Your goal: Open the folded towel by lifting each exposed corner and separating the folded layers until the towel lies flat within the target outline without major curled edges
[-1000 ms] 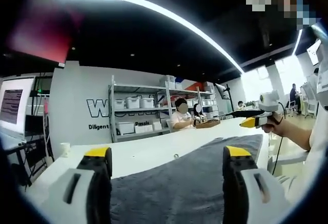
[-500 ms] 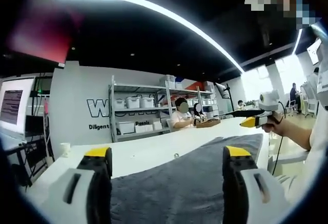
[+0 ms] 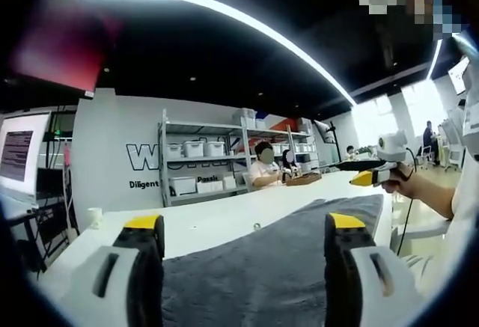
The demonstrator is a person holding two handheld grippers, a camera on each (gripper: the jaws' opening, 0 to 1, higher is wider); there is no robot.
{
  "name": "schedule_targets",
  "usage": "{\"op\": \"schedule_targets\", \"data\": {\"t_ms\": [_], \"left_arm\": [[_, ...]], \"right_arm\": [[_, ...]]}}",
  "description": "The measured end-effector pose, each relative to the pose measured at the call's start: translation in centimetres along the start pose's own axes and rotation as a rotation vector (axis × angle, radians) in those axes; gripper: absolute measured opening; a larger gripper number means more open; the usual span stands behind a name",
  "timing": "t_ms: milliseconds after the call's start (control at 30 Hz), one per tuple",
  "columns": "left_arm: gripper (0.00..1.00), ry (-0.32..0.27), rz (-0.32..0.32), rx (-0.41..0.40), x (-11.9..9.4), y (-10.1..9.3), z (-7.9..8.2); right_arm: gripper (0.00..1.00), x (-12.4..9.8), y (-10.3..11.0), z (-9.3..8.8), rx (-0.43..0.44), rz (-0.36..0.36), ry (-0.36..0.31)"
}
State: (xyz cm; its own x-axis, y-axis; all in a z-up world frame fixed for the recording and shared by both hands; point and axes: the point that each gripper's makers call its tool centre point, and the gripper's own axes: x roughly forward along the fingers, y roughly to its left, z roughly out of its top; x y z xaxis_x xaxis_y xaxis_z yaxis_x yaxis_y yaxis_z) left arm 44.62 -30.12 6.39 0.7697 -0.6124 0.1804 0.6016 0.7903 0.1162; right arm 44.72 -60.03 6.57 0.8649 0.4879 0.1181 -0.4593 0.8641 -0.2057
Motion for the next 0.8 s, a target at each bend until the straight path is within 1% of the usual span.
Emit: {"op": "schedule_targets", "data": {"t_ms": [800], "left_arm": [[0.87,-0.001,0.002,0.001,-0.09,0.04,-0.12]], "right_arm": [[0.89,0.09,0.52,-0.16,0.000,0.015,0.004]]}}
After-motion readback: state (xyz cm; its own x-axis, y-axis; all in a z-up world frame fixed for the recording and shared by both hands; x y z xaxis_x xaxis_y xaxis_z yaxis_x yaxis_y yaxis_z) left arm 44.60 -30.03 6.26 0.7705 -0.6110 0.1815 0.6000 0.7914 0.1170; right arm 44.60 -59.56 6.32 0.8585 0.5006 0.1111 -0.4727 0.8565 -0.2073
